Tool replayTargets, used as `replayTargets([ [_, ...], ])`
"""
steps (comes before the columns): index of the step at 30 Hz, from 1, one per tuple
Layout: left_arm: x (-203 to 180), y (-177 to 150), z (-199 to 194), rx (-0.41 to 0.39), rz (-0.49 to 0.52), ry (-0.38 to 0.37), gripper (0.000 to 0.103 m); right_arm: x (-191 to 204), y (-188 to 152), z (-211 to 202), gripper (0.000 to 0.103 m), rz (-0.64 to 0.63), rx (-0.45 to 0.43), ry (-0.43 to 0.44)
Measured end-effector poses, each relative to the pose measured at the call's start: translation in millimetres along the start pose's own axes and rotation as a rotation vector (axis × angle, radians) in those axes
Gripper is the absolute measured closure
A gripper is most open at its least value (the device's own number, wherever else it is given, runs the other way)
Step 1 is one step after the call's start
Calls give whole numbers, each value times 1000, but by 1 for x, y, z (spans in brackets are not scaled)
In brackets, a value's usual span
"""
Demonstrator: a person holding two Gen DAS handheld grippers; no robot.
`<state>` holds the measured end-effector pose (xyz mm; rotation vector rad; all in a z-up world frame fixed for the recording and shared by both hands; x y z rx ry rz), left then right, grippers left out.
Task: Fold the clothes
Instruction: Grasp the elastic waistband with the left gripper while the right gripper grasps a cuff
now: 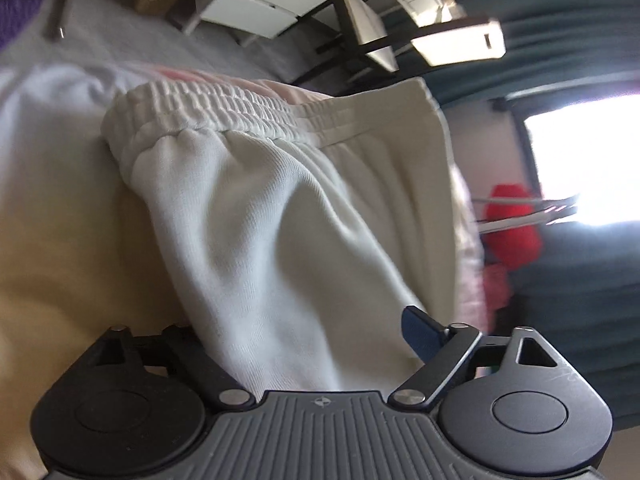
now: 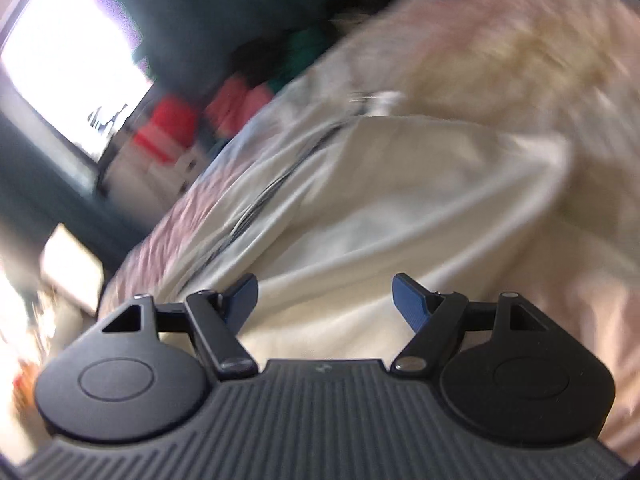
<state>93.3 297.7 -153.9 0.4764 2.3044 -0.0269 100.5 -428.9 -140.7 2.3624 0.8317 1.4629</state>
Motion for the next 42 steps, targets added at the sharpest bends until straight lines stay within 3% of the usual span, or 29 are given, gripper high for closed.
replayTargets([
  [4, 6, -4, -16, 15, -24, -68, 22, -46, 18, -10, 26, 202, -61, -35],
  [6, 10, -7, -22, 14, -21, -85, 30, -62, 26, -15, 26, 254, -92, -36],
  [11, 3, -8, -21, -9, -4, -137, 31, -96, 40, -21, 26, 304, -174, -133],
  [14, 3, -8, -11, -6, -8, -111, 31, -114, 40, -17, 28, 357, -176, -163],
  [18, 3, -13, 9, 27, 13, -27, 32, -122, 36, 3, 32, 410, -138, -131],
  [22, 3, -14, 23, 36, -8, 9, 42, -127, 47, 26, 51, 392, -154, -160],
  [25, 9, -6, 28, 19, -66, 14, 55, -132, 52, 34, 86, 362, -170, -196],
  [26, 12, -3, 28, 11, -84, 12, 60, -133, 54, 34, 93, 345, -178, -207],
  [29, 15, 7, 23, -15, -116, 0, 81, -131, 60, 32, 97, 294, -215, -232],
  [31, 12, 11, 18, -25, -105, -18, 88, -123, 66, 20, 97, 267, -278, -217],
  [39, -11, 3, -29, -119, -67, -183, 92, -92, 83, -30, 98, 168, -442, -176],
  [42, -29, 0, -35, -136, -14, -189, 92, -94, 89, -45, 98, 147, -467, -188],
])
Point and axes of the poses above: each gripper's, at about its wrist camera, not at the fingertips, and z roughly the way its jaws point, x to its left, y to its top, the point moved 8 cm from there along z, roughly the way its jaws point, and after that the axes turned 9 degrees about y, right-handed, at the moved point
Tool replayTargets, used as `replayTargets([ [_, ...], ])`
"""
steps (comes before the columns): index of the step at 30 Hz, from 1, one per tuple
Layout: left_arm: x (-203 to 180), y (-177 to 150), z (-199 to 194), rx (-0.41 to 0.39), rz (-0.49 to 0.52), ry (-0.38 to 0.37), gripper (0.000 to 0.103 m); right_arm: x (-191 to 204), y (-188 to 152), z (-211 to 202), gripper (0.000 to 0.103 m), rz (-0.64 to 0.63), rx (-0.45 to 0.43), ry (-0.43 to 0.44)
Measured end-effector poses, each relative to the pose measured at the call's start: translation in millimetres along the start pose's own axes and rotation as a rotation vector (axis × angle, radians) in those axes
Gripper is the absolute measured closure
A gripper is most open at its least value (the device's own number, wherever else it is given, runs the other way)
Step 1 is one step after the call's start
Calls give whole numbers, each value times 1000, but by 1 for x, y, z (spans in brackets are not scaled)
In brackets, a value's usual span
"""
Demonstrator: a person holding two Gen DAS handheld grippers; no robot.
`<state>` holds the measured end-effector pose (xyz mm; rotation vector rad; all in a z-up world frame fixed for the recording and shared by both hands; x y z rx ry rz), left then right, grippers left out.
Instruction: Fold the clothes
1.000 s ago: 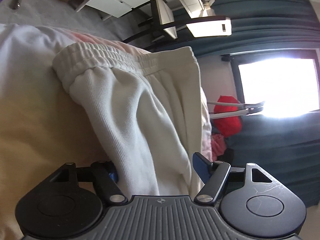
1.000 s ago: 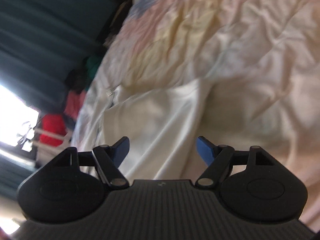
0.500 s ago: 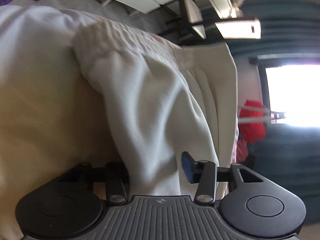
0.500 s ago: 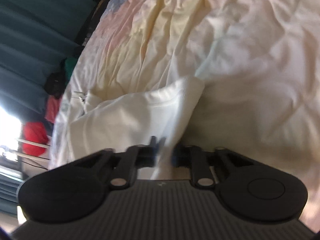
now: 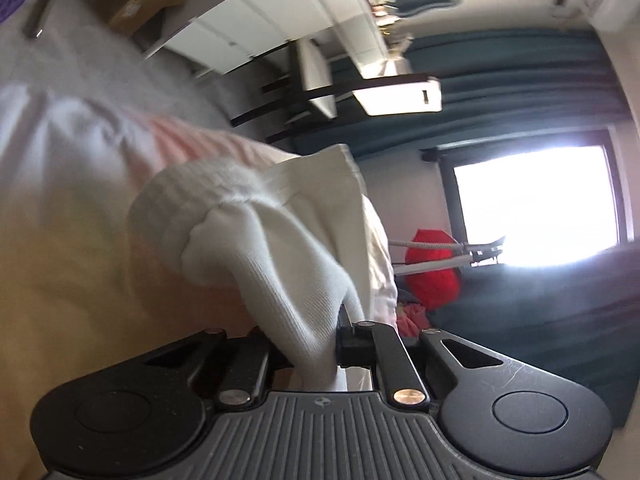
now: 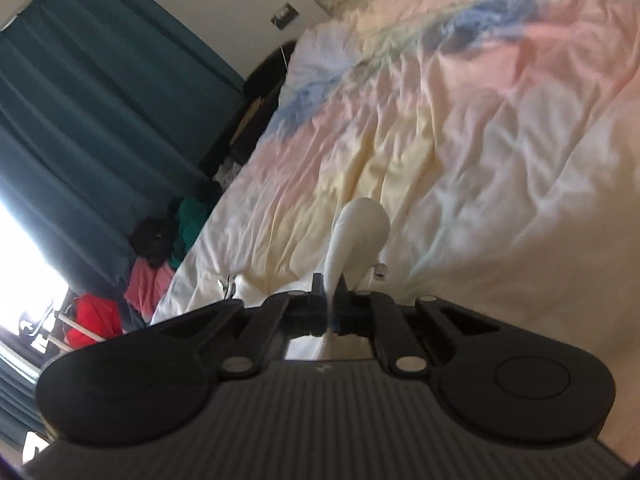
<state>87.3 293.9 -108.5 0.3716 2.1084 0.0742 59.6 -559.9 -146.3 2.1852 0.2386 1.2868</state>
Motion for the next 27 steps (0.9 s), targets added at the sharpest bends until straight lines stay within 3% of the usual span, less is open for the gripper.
replayTargets([
  [3, -22, 7, 6, 20, 8, 12, 92, 14, 10, 5, 98, -58, 5, 0],
  [9, -91, 21, 25, 20, 107, 6, 92, 90, 35, 49, 98, -179, -37, 20],
  [14, -163, 35, 121, 1, 228, 25, 91, 167, 48, 135, 98, -305, -60, -9],
  [18, -198, 43, 219, 20, 300, 98, 91, 207, 28, 222, 98, -391, -40, -79],
  [23, -210, 46, 331, 50, 359, 221, 91, 217, -24, 325, 98, -490, 11, -158],
  [27, -203, 31, 382, 35, 479, 328, 88, 197, -55, 384, 97, -520, 57, -215],
])
Point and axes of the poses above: each gripper's, at about its wrist camera, not at the fingertips, and z roughly the way its jaws point, x to its left, y to its top, the point moved 8 cm from there along z, roughly the way its jaws point, and after that the axes turned 9 degrees about y, right-handed, at the moved point
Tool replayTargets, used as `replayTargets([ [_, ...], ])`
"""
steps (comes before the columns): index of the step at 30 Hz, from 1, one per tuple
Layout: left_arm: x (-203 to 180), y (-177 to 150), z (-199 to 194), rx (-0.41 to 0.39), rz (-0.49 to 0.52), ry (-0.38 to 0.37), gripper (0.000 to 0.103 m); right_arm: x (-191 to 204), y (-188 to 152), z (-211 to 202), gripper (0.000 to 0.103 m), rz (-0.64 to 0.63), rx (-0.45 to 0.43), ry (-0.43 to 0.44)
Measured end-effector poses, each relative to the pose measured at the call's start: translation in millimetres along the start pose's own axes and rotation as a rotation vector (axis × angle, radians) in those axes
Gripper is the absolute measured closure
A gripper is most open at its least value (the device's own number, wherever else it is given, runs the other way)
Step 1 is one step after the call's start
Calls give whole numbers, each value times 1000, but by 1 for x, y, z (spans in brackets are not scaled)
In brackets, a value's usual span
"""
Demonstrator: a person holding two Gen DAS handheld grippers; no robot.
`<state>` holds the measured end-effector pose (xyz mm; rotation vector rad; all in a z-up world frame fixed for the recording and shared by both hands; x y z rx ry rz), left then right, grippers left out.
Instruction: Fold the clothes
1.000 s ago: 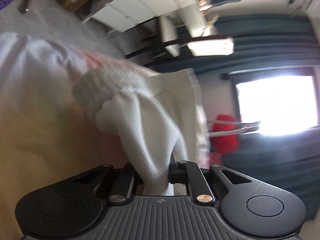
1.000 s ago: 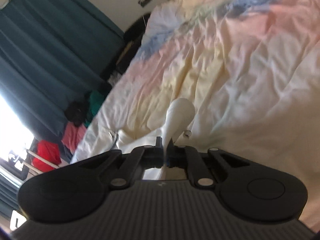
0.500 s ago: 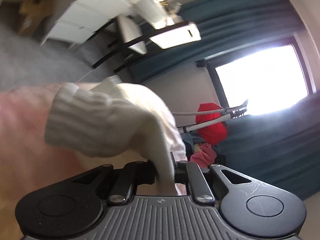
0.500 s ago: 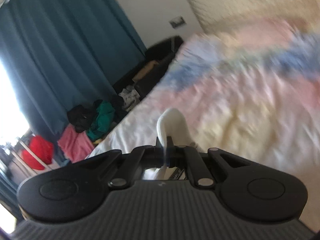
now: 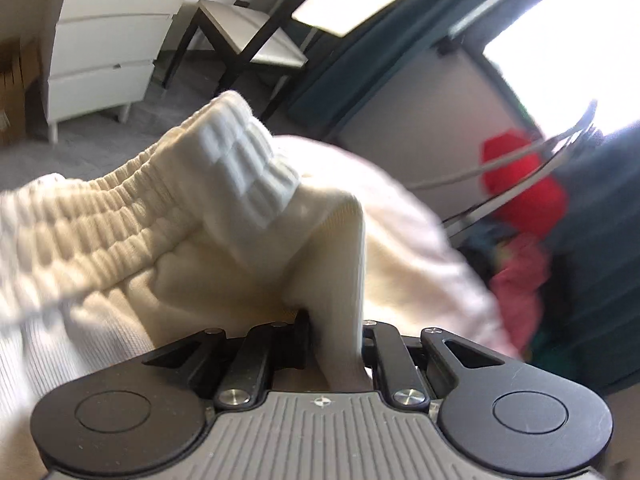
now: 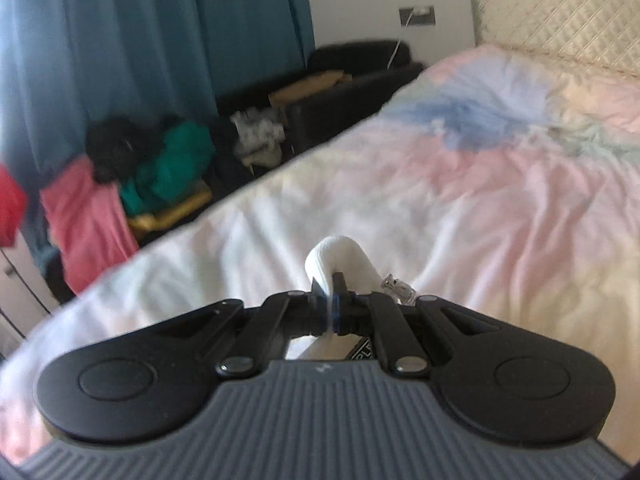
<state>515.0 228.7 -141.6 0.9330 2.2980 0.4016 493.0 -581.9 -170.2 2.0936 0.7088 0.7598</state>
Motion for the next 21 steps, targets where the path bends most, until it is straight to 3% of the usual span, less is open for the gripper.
replayTargets([
  [4, -7, -3, 12, -39, 64, 9, 87, 3, -19, 27, 91, -7, 35, 3],
  [7, -7, -5, 6, -58, 89, -8, 86, 6, -19, 19, 76, -18, 54, 50],
  [9, -4, -11, -4, -61, 113, -41, 70, 7, -20, 8, 68, -16, 59, 87],
  [11, 1, -20, -20, -66, 158, -82, 56, 3, -24, -14, 47, 5, 44, 124],
  [13, 4, -39, -47, -101, 182, -124, 43, -7, -34, -44, 36, 53, 22, 142],
  [15, 9, -59, -76, -142, 190, -166, 25, -17, -46, -75, 36, 106, 23, 175],
  [19, 19, -99, -124, -201, 186, -220, 15, -38, -66, -134, 37, 95, 25, 230],
  [21, 33, -117, -133, -151, 114, -206, 15, -54, -77, -159, 36, 120, 41, 260],
])
Point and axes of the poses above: each gripper's, at about its wrist camera, not at the fingertips, and z roughly the way its jaws point, x to its left, y to its top, the point moved 8 cm from there along z, roughly the way its jaws point, and after that the axes turned 9 degrees about y, right-handed, at the moved point
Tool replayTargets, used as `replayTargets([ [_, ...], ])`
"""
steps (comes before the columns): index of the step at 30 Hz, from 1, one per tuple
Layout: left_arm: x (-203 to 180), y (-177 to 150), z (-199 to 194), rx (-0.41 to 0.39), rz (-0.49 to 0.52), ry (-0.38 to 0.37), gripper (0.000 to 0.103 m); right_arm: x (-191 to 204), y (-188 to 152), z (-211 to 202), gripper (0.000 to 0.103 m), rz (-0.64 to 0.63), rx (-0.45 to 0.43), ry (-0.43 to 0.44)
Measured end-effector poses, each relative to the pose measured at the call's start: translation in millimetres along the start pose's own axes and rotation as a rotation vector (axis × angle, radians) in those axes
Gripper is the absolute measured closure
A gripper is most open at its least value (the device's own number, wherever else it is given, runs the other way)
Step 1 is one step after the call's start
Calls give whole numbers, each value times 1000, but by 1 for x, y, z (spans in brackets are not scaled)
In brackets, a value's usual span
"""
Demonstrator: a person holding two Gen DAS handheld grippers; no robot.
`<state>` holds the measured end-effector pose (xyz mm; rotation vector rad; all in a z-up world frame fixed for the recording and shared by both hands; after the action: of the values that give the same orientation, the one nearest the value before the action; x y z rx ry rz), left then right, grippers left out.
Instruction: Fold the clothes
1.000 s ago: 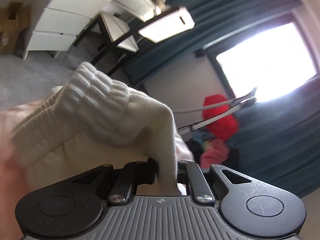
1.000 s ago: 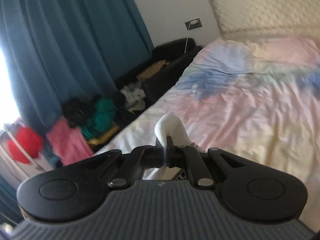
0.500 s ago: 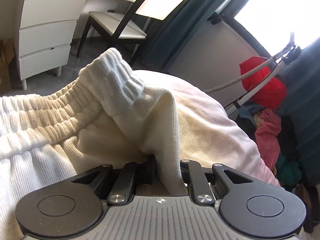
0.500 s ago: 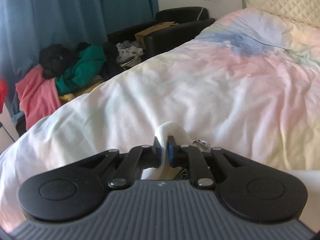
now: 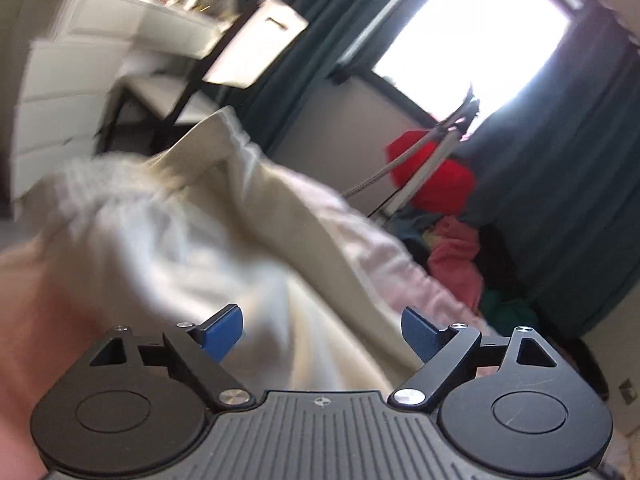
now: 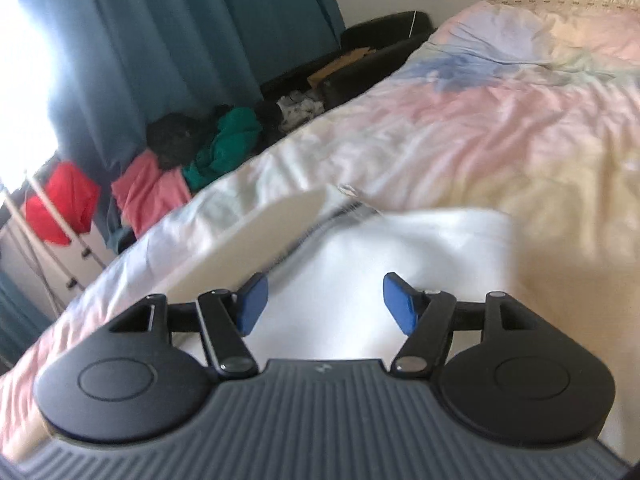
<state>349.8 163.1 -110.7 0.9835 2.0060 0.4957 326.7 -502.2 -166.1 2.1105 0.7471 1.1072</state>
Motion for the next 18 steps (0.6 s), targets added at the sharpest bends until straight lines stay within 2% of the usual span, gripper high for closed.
replayTargets([
  [2, 13, -17, -11, 62, -105, 5, 15, -15, -15, -16, 35, 97, 55, 62],
  [5, 42, -38, -5, 212, -343, -9, 15, -36, -36, -33, 35, 247, 149, 155],
  [7, 56, -43, 4, 250, -451, -47, 14, -41, -44, -36, 35, 298, 195, 194],
  [11, 67, -28, 32, 217, -542, -95, 14, -36, -55, -8, 36, 442, 260, 319],
  [14, 71, -13, 48, 110, -526, -27, 30, -35, -56, 25, 37, 448, 202, 319],
  [16, 71, -1, 58, 48, -529, 0, 34, -29, -47, 45, 36, 424, 149, 321],
  [18, 75, 9, 73, 46, -559, 32, 45, -26, -36, 62, 40, 426, 109, 296],
])
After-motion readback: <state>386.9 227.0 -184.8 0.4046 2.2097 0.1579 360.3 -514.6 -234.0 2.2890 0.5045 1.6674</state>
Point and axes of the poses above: each gripper's, at about its wrist camera, not at the fingertips, and z roughly the way its jaws point, x to its left, y to its top, the point moved 8 cm from there along z, roughly the way its jaws point, and after that the axes turned 9 degrees about y, right-handed, at the moved point
